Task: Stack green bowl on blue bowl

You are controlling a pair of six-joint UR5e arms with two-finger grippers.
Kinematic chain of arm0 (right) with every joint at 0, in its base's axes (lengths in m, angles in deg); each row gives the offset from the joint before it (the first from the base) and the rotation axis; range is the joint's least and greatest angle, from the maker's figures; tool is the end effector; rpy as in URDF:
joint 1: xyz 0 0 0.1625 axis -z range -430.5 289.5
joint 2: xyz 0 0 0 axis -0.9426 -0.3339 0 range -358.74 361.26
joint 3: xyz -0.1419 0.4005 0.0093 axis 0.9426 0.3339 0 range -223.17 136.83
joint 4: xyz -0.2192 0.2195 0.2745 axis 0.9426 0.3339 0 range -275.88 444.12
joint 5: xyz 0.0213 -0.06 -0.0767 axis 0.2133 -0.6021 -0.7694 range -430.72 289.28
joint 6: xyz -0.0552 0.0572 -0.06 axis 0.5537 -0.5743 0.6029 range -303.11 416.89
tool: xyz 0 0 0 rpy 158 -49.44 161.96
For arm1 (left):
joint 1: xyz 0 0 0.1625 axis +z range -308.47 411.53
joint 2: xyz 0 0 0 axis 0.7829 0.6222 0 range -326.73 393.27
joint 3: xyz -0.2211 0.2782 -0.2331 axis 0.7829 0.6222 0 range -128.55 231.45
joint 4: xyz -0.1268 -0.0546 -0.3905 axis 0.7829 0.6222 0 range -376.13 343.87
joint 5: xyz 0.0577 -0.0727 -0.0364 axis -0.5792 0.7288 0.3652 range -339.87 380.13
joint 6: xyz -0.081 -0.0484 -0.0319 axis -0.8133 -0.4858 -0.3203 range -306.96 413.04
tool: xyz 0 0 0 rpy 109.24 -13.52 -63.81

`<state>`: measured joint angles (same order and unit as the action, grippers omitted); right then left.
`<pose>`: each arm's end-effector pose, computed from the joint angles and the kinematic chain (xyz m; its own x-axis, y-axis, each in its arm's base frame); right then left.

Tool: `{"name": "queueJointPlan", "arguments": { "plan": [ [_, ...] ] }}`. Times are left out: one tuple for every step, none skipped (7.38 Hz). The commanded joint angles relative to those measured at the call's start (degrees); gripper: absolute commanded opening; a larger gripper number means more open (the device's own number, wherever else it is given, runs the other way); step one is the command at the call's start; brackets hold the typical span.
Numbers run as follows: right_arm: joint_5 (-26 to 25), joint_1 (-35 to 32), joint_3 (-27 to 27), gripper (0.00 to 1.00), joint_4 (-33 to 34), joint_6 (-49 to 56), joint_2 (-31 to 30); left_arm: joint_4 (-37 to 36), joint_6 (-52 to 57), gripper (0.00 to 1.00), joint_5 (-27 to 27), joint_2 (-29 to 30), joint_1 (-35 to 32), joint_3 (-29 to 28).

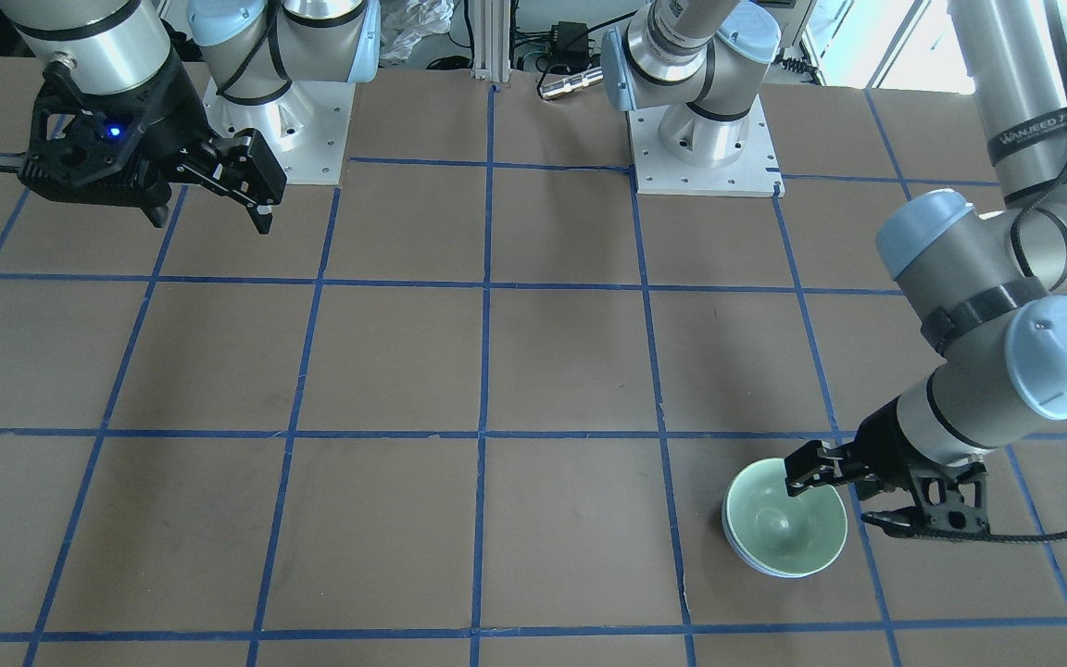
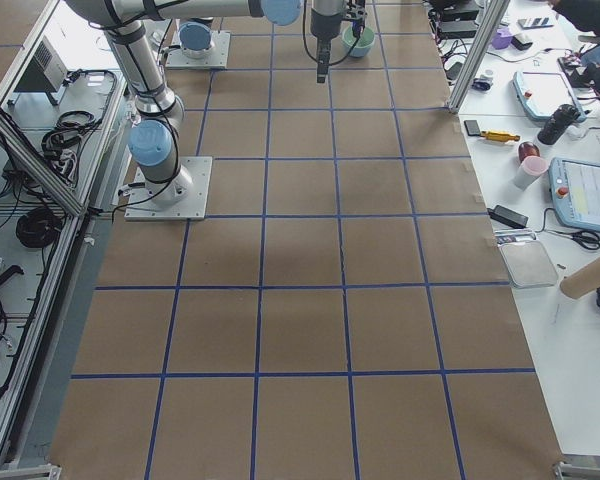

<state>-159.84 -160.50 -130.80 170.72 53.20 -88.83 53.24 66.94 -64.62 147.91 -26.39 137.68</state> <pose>0.1348 -0.4891 0.5031 -0.9978 0.0646 -0.0142 0.0643 0.9978 0.0175 -0.0047 -0.6585 0.3094 -0.9954 0.0322 0.0900 0.0307 0.9994 -0.0179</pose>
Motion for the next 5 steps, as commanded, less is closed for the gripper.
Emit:
{"name": "queueJointPlan", "arguments": {
  "plan": [
    [0.0,0.0,0.0,1.00,0.0,0.0,0.0,8.4,-7.3,1.00,-2.9,-7.5,-6.9,-1.4],
    [0.0,0.0,0.0,1.00,0.0,0.0,0.0,12.2,-8.8,1.00,-2.6,-11.4,-8.0,-1.3],
    [0.0,0.0,0.0,1.00,0.0,0.0,0.0,15.8,-10.3,1.00,-2.4,-15.4,-9.0,-1.0],
    [0.0,0.0,-0.1,1.00,0.0,0.0,0.0,19.7,-10.4,1.00,-2.6,-19.3,-9.5,-0.7],
    [0.0,0.0,-0.1,1.00,0.1,0.0,0.0,23.6,-11.8,1.00,-2.7,-22.7,-9.7,-0.6]
  ]
}}
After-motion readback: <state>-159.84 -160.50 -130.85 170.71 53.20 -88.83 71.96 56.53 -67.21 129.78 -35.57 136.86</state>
